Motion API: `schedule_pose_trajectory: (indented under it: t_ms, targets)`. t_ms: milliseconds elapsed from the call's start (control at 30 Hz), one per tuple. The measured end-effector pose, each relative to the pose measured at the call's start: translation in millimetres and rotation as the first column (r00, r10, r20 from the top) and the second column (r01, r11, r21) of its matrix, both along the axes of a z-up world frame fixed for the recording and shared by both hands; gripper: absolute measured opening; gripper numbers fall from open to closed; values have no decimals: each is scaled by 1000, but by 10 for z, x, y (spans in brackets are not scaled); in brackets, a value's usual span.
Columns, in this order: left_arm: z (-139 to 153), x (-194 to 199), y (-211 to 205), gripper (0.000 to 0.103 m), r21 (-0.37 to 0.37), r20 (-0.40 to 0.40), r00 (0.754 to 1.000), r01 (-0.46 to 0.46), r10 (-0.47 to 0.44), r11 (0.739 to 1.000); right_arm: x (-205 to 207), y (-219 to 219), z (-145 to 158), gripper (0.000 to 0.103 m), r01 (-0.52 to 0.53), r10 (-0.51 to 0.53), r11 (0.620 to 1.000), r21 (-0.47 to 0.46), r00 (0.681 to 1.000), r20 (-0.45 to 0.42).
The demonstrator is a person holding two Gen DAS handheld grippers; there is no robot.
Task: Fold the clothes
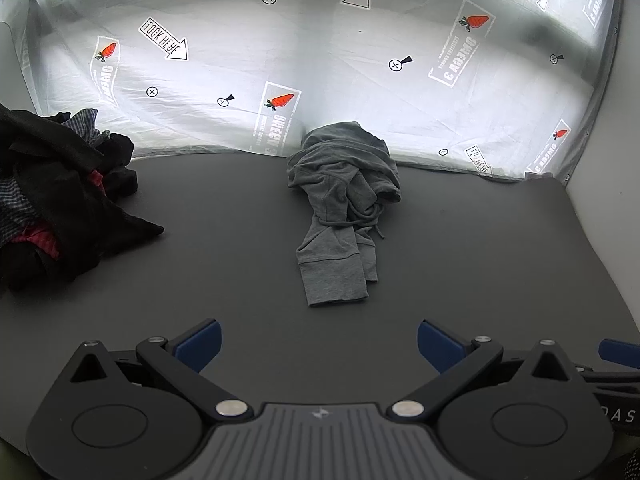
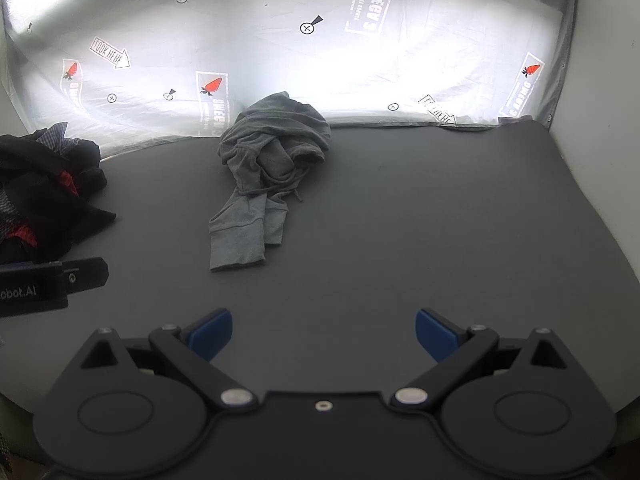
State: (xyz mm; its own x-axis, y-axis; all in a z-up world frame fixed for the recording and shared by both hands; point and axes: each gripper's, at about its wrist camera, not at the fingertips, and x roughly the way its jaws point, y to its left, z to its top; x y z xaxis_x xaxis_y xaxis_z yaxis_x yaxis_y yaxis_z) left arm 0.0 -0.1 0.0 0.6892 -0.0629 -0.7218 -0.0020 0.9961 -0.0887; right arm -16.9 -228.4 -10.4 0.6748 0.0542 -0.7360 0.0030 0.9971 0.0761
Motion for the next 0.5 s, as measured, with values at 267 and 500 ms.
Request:
schedule_pose_trajectory:
  t_ms: [267, 500]
  targets:
    - [4, -12, -167, 103, 11, 3, 1000, 10, -10, 1000, 12, -23, -4, 100, 18, -18, 1000, 10, 1000, 0]
    - [-9, 21, -250, 103, 29, 3, 1000, 3, -3, 1000, 99, -117, -6, 99, 20, -20, 1000, -7, 1000, 2]
